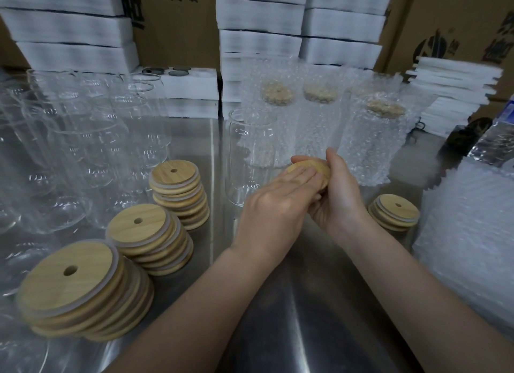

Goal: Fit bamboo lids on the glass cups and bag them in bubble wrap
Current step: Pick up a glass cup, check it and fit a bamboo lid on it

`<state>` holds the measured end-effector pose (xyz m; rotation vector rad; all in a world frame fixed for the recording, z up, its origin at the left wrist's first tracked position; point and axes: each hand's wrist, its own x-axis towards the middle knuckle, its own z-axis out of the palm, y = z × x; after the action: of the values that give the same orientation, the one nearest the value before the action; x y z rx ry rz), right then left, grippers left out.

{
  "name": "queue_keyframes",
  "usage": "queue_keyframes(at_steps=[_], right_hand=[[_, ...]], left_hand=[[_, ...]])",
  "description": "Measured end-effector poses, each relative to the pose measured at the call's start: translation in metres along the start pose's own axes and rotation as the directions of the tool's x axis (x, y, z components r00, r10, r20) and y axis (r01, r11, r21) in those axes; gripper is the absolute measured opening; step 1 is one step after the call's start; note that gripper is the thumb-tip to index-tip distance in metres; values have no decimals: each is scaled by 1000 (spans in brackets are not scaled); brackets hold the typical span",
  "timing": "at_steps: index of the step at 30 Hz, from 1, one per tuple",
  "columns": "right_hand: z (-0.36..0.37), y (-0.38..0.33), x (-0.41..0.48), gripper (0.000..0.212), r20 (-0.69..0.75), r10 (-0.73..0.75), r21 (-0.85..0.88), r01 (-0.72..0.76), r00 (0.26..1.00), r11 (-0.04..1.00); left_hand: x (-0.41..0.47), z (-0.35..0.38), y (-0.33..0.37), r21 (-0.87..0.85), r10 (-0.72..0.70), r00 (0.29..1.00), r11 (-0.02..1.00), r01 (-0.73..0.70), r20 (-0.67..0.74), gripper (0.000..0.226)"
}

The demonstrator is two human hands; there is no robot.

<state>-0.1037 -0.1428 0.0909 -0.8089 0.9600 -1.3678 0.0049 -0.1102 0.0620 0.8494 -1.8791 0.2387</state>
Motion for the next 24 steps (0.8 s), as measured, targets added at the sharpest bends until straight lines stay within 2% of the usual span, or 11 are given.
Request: queue_keyframes(at_steps=[4,7,13,17,24], right_hand=[[0,0,0,53,-23,1,35,0,1000,999],[0,-1,-1,51,-34,-5,50,7,999,999],[0,-2,-1,47,-58,-22,34,24,998,999],[-1,-2,0,49,-50,-52,-24,51,997,998],[1,-3,-1,60,9,-112,-129,113,994,985]], left_hand=[[0,-1,-1,42,8,995,999,-3,-101,16],[1,-3,1,71,-42,996,996,48,-80,23],[3,-9,4,102,-214,975,973,207,61,43],[6,-11,6,97,-350,910,937,337,222,59],[5,-7,1,35,-331,869,939,342,367,65]])
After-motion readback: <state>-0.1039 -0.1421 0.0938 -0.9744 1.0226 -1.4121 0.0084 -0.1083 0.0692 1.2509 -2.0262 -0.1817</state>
